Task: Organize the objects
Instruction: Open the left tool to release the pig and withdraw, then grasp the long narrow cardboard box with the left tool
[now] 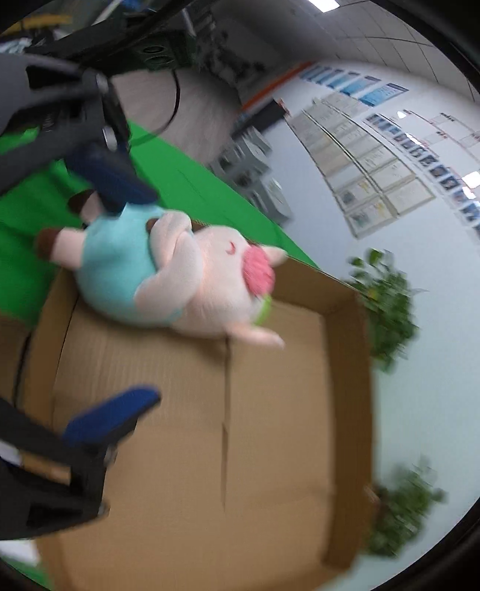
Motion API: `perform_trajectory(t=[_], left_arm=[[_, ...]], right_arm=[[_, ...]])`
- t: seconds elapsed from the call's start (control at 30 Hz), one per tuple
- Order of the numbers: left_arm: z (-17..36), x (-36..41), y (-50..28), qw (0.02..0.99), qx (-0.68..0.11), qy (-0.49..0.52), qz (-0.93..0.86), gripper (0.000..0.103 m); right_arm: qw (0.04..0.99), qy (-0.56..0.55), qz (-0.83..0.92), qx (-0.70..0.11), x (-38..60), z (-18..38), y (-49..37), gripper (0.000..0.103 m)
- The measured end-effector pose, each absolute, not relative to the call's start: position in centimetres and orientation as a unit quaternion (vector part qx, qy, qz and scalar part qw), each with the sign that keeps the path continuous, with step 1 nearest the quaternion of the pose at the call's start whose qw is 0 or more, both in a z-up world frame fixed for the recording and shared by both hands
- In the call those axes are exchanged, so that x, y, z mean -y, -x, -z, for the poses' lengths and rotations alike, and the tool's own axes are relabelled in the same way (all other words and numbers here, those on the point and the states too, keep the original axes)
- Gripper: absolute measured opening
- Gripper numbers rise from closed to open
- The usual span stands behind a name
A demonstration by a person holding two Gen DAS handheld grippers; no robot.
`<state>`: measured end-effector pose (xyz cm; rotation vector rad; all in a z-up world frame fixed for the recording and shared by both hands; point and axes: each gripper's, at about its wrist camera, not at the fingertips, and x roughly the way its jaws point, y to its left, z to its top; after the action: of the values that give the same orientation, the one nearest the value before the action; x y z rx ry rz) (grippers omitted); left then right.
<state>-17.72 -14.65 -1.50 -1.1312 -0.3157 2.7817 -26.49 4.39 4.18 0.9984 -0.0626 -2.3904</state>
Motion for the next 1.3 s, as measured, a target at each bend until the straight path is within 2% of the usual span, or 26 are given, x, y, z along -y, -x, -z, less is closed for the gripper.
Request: perform_trajectory(t=[0.03,0.1,0.17,0.2,0.33,0.63,1.07,1.1,1.13,1.17,1.2,1.23,1.27,1.3], left_arm=[[0.9,14.5,17.0,0.051,0.094,0.36,-0.927,0.043],[-0.5,13.8,15.3,0.037,0.081,0.327,-0.941,0.054],[-1.8,12.6,13.3,0.031,0.073,0.291,-0.954,0.08],[-2.3,11.9,12.4,0.029,0.068,0.272,-0.959,0.082],[-3.3,8.1,9.8,0.015,0.016,0.243,-0.97,0.082],[-3.0,5.0,8.7,0.046,0.047,0.256,-0.965,0.082],[-1.6,2.2,6.9,0.054,0.037,0.278,-0.958,0.082],[-1.5,2.1,6.8,0.054,0.037,0.278,-0.958,0.082],[-1.4,2.0,6.7,0.055,0.037,0.278,-0.958,0.081],[-1.3,1.9,6.6,0.053,0.037,0.278,-0.959,0.081],[-1.3,1.8,6.6,0.049,0.036,0.277,-0.959,0.08],[-1.2,1.8,6.7,0.045,0.033,0.277,-0.959,0.063],[-1.1,1.8,6.8,0.047,0.031,0.279,-0.959,0.027],[-1.1,1.7,7.0,0.052,0.032,0.284,-0.957,0.009]], right_arm=[[0.251,-0.358,0.9,0.0,-5.3,-4.8,24.9,0.103],[0.214,-0.341,0.915,-0.029,-6.8,-5.6,22.3,0.103],[0.188,-0.33,0.924,-0.039,-8.3,-5.9,20.0,0.103],[0.178,-0.325,0.928,-0.04,-9.4,-5.9,19.0,0.103],[0.149,-0.322,0.934,-0.046,-13.5,-5.7,14.2,0.103],[0.143,-0.304,0.94,-0.055,-17.8,-6.8,9.1,0.102],[0.152,-0.31,0.938,-0.04,-21.0,-6.5,5.1,0.1],[0.151,-0.309,0.938,-0.039,-21.3,-6.5,4.8,0.098],[0.152,-0.31,0.938,-0.035,-21.6,-6.4,4.7,0.089],[0.152,-0.312,0.937,-0.033,-21.9,-6.4,4.6,0.063],[0.15,-0.313,0.937,-0.034,-22.2,-6.4,4.4,0.047],[0.146,-0.315,0.937,-0.036,-22.4,-6.4,4.3,0.028],[0.144,-0.314,0.938,-0.034,-22.8,-6.5,4.1,0.026],[0.143,-0.313,0.939,-0.031,-23.1,-6.5,3.9,0.026]])
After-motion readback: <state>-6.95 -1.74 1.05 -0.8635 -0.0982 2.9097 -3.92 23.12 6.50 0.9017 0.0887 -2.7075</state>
